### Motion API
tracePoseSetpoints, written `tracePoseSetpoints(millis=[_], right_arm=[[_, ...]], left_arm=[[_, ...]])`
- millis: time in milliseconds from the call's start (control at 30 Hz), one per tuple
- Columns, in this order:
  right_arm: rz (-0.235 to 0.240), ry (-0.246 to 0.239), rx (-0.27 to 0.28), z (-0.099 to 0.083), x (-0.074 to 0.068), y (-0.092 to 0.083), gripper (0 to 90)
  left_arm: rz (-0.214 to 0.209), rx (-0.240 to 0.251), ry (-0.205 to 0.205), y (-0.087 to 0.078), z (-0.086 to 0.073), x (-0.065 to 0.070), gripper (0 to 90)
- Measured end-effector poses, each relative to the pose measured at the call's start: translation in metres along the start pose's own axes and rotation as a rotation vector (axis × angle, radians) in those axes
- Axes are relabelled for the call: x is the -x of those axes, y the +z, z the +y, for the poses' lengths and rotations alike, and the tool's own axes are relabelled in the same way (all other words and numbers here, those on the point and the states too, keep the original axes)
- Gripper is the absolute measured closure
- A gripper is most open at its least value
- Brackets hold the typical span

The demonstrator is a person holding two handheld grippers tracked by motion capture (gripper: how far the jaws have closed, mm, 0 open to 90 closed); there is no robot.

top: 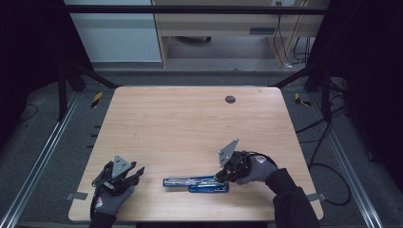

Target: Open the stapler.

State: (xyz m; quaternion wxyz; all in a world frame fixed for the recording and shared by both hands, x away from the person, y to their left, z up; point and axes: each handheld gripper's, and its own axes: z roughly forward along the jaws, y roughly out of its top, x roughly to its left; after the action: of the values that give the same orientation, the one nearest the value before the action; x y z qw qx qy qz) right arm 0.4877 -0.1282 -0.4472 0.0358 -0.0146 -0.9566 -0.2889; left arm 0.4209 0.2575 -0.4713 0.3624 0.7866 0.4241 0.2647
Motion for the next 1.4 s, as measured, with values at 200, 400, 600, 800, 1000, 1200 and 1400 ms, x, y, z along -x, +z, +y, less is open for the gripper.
tracePoseSetpoints(millis=[200,400,600,800,1000,1200,1400], right_arm=[[0.010,-0.007,0.003,0.0000,0.0012,0.0008,78.6],[-0.001,-0.013,0.005,0.0030,0.0015,-0.0034,78.7],[0.008,-0.013,-0.005,0.0019,0.0028,0.0003,78.7],[0.016,-0.017,0.002,0.0007,0.0032,0.0013,78.6],[0.001,-0.008,0.001,-0.0002,0.0013,0.0011,78.5],[-0.010,-0.009,0.002,-0.0009,0.0003,0.0016,77.9],[-0.022,0.005,0.007,-0.0017,-0.0011,0.0021,73.0]], left_arm=[[0.000,-0.005,0.002,0.0005,0.0001,0.0003,59.9],[0.000,-0.004,0.003,0.0004,0.0001,0.0004,59.9],[0.000,-0.006,0.003,0.0007,0.0000,0.0002,59.9],[0.002,-0.005,0.001,0.0008,-0.0001,0.0000,59.9],[0.001,-0.006,0.003,0.0007,0.0000,0.0003,59.9],[0.001,-0.006,0.004,0.0009,0.0001,0.0005,59.9],[0.000,-0.006,0.004,0.0006,0.0002,0.0004,59.8]])
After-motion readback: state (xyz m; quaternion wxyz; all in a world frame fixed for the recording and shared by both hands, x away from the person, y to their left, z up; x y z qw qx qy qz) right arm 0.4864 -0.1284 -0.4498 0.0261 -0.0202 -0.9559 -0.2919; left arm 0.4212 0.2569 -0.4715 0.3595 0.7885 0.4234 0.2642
